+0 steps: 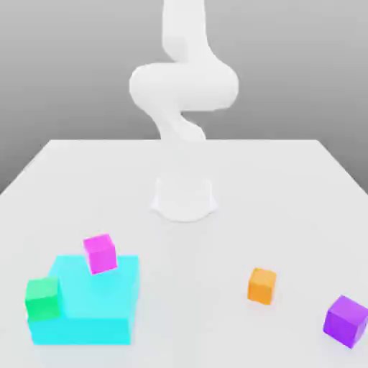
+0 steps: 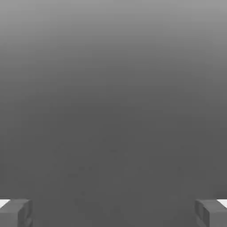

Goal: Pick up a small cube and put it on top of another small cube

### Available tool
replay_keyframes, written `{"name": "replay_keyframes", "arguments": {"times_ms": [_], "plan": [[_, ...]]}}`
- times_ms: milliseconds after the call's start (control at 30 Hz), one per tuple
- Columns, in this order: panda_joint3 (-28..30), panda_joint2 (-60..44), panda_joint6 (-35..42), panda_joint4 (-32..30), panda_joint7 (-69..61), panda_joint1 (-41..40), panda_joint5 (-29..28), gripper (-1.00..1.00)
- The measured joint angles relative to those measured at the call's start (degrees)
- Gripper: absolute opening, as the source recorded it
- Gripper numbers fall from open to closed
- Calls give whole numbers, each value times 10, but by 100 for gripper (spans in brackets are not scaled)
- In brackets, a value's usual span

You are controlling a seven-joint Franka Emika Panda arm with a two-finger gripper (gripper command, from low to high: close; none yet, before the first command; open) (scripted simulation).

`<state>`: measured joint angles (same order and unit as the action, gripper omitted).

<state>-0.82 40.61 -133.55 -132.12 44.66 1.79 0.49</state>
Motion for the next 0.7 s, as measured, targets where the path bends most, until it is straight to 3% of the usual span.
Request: {"name": "replay_keyframes", "arguments": {"times_ms": [400,700], "plan": [[-61,-252,-85,-16,-46,74,9,0],[-104,-440,-149,-28,-47,142,-31,0]]}}
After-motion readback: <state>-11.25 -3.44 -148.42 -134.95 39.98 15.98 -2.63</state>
